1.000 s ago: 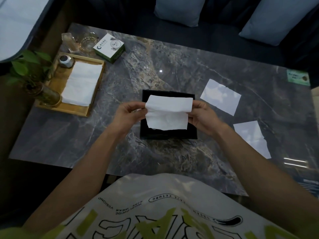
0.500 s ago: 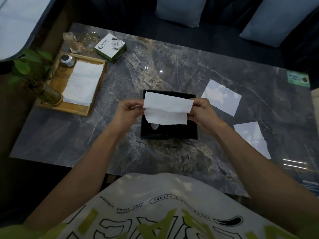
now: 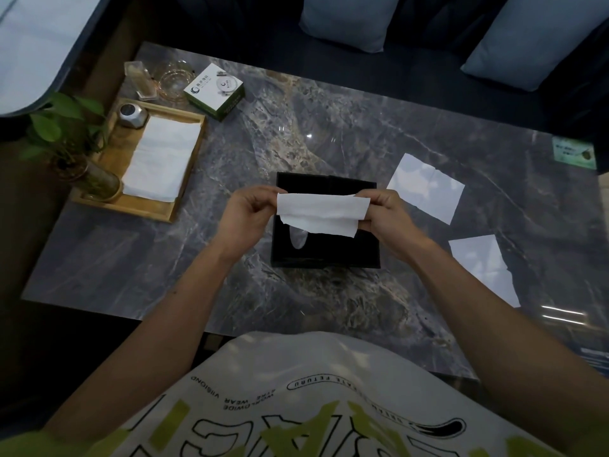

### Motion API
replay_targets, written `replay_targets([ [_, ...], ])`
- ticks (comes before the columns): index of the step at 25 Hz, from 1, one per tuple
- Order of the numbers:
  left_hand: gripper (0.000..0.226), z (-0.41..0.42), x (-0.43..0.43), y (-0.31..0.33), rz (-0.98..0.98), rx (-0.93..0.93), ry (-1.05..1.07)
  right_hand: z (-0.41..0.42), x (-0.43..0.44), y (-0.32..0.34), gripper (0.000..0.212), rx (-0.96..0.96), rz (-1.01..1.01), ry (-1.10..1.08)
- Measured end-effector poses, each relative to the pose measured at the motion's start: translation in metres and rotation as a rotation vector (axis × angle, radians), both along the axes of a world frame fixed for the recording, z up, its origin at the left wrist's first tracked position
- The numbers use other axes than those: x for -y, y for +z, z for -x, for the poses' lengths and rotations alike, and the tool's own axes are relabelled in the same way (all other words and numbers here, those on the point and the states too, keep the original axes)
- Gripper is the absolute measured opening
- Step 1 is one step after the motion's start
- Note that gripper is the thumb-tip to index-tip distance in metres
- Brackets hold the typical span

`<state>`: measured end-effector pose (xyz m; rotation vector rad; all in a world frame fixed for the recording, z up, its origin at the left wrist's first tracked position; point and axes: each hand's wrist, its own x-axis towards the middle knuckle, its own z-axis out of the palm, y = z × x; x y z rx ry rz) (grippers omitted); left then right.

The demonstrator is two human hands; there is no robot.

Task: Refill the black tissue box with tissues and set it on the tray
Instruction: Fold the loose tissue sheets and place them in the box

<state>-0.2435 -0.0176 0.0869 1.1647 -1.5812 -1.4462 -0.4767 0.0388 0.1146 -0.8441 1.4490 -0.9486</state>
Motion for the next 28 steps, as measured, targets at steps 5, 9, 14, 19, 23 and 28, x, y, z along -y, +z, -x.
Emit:
replay_targets([
  [5, 0.053, 0.0, 0.005, -0.004, 0.082, 0.157, 0.027, 0.0, 0.002, 0.006, 0.04, -0.032, -0.03, -0.006],
  [9, 0.035, 0.002, 0.005, 0.004, 0.152, 0.259, 0.003, 0.003, 0.005, 0.006, 0.038, 0.042, -0.073, -0.048],
  [14, 0.026, 0.002, -0.001, 0.011, 0.068, 0.222, 0.013, 0.008, 0.004, -0.003, 0.015, -0.183, 0.078, 0.025],
  [19, 0.042, 0.003, -0.007, 0.013, -0.116, 0.211, -0.099, 0.001, 0.007, 0.0, 0.028, -0.224, 0.14, 0.154],
  [23, 0.035, 0.007, -0.012, 0.012, -0.16, 0.274, -0.307, -0.004, 0.009, 0.005, 0.048, -0.145, 0.108, 0.289],
  [28, 0.008, 0.004, -0.015, 0.007, -0.23, 0.175, -0.313, -0.008, 0.007, 0.006, 0.047, -0.05, 0.031, 0.24],
])
